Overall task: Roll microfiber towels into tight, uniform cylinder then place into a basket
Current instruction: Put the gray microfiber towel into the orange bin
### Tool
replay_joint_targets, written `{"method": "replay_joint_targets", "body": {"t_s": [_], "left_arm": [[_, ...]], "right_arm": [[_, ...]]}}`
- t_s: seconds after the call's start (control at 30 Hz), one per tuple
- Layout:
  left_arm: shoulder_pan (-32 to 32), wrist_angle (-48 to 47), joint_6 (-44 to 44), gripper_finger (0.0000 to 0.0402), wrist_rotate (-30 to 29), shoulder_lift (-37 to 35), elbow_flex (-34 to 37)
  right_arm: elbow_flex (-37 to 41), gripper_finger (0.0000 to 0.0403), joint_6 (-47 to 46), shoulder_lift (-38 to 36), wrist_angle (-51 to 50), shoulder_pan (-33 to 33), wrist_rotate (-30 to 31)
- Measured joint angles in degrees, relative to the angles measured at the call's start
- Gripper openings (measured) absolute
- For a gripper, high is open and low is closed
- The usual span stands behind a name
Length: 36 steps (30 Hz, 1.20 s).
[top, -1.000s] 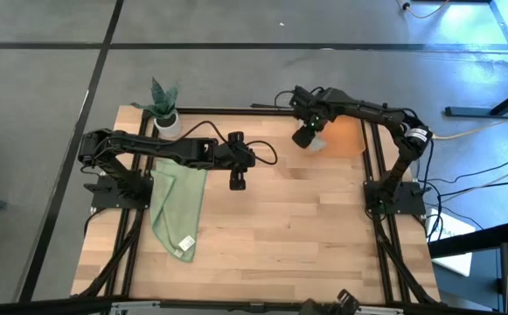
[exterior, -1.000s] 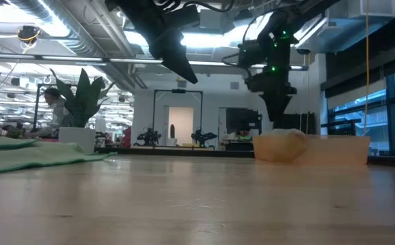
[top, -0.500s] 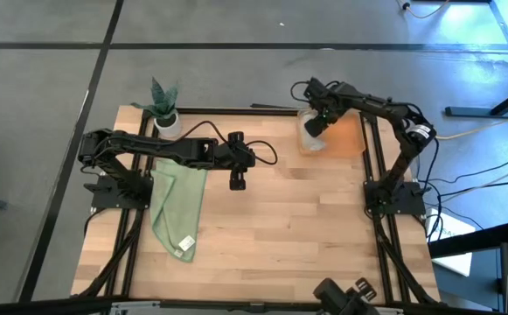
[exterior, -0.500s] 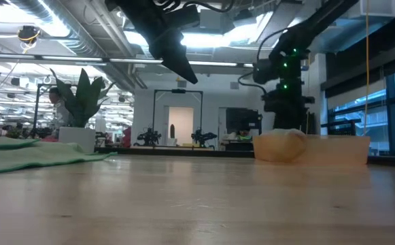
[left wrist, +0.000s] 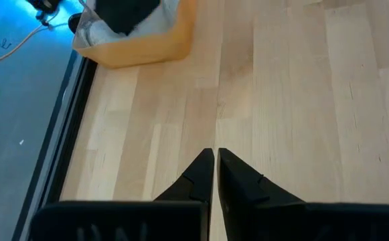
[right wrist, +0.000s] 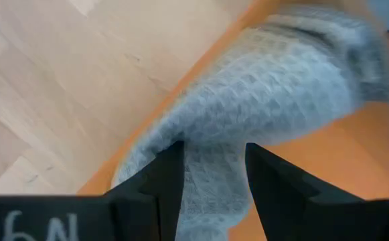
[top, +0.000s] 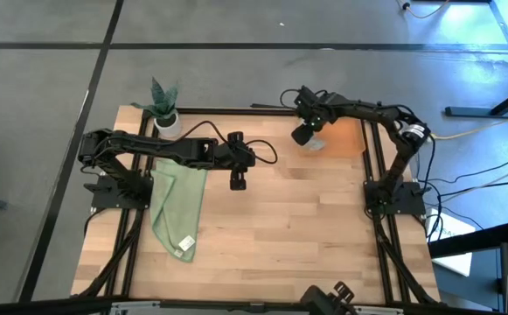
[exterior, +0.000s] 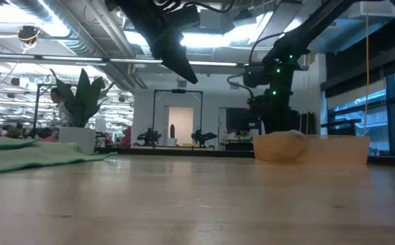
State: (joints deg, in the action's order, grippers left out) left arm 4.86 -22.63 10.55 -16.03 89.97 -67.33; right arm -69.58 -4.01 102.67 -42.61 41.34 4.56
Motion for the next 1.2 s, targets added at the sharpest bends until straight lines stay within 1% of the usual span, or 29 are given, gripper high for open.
{"method": "replay_joint_targets", "body": {"t_s": [0.17,0.23,0.33,0.43,0.7,0.8,0.9,1.03,1.13,1.2], "left_arm": [[0.0,0.0,0.0,0.0014,0.0,0.0,0.0],[0.0,0.0,0.0,0.0014,0.0,0.0,0.0],[0.0,0.0,0.0,0.0014,0.0,0.0,0.0],[0.0,0.0,0.0,0.0014,0.0,0.0,0.0],[0.2,0.0,0.1,0.0014,0.0,0.0,0.0],[0.2,0.0,0.1,0.0014,0.0,0.0,0.0],[0.1,0.0,0.1,0.0014,0.0,0.0,0.0],[0.2,0.0,0.1,0.0014,0.0,0.0,0.0],[0.2,0.0,0.1,0.0014,0.0,0.0,0.0],[0.2,0.0,0.1,0.0014,0.0,0.0,0.0]], "right_arm": [[0.0,0.0159,0.0,2.3,0.4,-0.5,-0.6],[0.0,0.0159,0.1,2.6,0.9,-0.5,-1.8],[0.0,0.0159,1.0,2.5,0.9,-0.5,-2.1],[0.0,0.0159,-0.7,0.7,-0.7,-0.5,-2.3],[-1.3,0.0159,-4.8,-8.1,-7.3,-0.5,-2.3],[-0.8,0.0159,-5.0,-8.7,-9.7,-0.7,-2.3],[1.5,0.0159,-5.2,-8.3,-8.2,-1.1,-2.4],[5.3,0.0159,-6.5,-7.5,-6.0,-1.9,-6.4],[7.9,0.0159,-7.6,-7.5,-2.1,-2.6,-10.1],[9.7,0.0159,-7.8,-7.5,0.6,-3.0,-11.5]]}}
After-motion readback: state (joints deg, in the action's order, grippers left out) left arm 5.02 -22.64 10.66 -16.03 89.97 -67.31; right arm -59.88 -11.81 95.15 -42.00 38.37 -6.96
